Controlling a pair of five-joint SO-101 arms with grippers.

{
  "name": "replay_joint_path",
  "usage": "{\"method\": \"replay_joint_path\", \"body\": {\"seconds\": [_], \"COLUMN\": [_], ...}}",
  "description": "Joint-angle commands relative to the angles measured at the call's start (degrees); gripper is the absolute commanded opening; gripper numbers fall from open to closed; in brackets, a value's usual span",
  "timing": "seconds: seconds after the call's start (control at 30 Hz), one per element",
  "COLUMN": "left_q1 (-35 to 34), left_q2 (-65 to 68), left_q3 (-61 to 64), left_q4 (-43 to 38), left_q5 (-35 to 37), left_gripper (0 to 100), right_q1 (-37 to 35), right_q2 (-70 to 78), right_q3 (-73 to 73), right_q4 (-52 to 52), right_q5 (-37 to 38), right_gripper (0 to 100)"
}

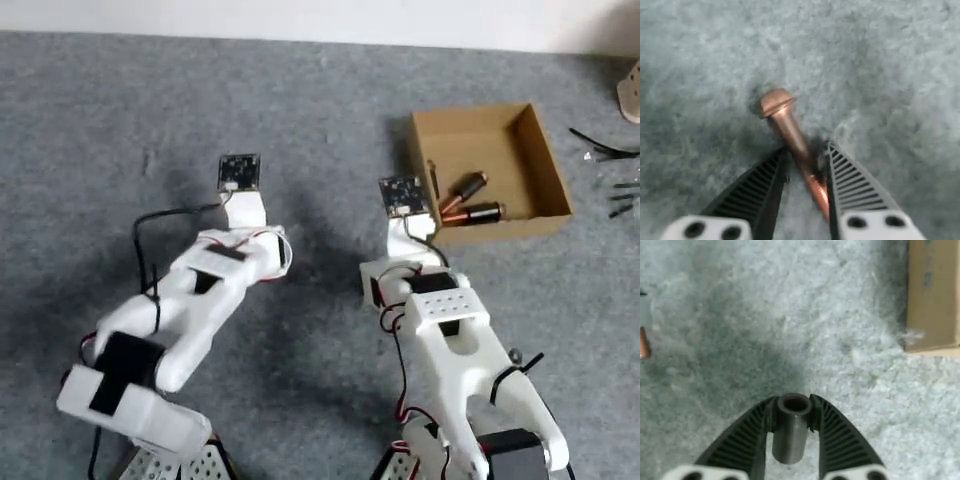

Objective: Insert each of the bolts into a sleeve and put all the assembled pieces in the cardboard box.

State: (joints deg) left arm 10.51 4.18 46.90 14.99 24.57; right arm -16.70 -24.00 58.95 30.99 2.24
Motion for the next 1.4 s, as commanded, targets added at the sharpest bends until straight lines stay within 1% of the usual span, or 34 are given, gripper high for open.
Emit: {"method": "replay_joint_path", "body": {"seconds": [0.0,0.2,0.27,0.37,0.53,0.73,0.83,1.13,1.2,1.23,1.27,1.3,1.37], "left_q1": [-1.45,-1.45,-1.54,-1.54,-1.98,-3.56,-3.74,-3.74,-3.74,-3.65,-3.38,-3.21,-3.03], "left_q2": [1.19,1.71,3.30,7.25,13.41,19.65,21.49,21.93,21.93,21.76,21.76,21.76,21.67], "left_q3": [-4.62,-12.44,-14.29,-18.33,-28.09,-37.23,-39.25,-39.78,-39.87,-39.87,-39.87,-39.78,-39.52], "left_q4": [3.87,18.20,20.75,24.18,35.16,43.87,45.80,46.33,46.33,46.15,45.98,45.98,45.98], "left_q5": [0.26,1.32,3.16,3.78,3.87,4.31,6.51,6.51,5.89,4.13,1.85,0.44,0.09], "left_gripper": [12,12,12,12,12,12,12,11,7,2,0,2,0], "right_q1": [0.31,0.31,0.31,0.31,0.40,0.48,0.48,0.48,0.48,0.48,0.48,0.48,0.48], "right_q2": [-2.33,-2.33,-2.33,-2.33,-2.33,-2.24,-2.24,-2.24,-2.24,-2.24,-2.24,-2.24,-2.24], "right_q3": [-0.22,-0.22,-0.22,-0.22,-0.04,0.22,0.22,0.22,0.22,0.22,0.22,0.22,0.22], "right_q4": [-1.63,-1.63,-1.63,-1.63,-2.59,-3.91,-3.91,-3.91,-3.91,-3.91,-3.91,-3.91,-3.91], "right_q5": [0.70,0.70,0.70,0.70,2.99,3.08,3.08,3.25,3.25,3.25,3.25,3.25,3.25], "right_gripper": [0.3,0.3,0.3,0.4,0.4,0.4,0.4,0.4,0.4,0.4,0.4,0.4,0.4]}}
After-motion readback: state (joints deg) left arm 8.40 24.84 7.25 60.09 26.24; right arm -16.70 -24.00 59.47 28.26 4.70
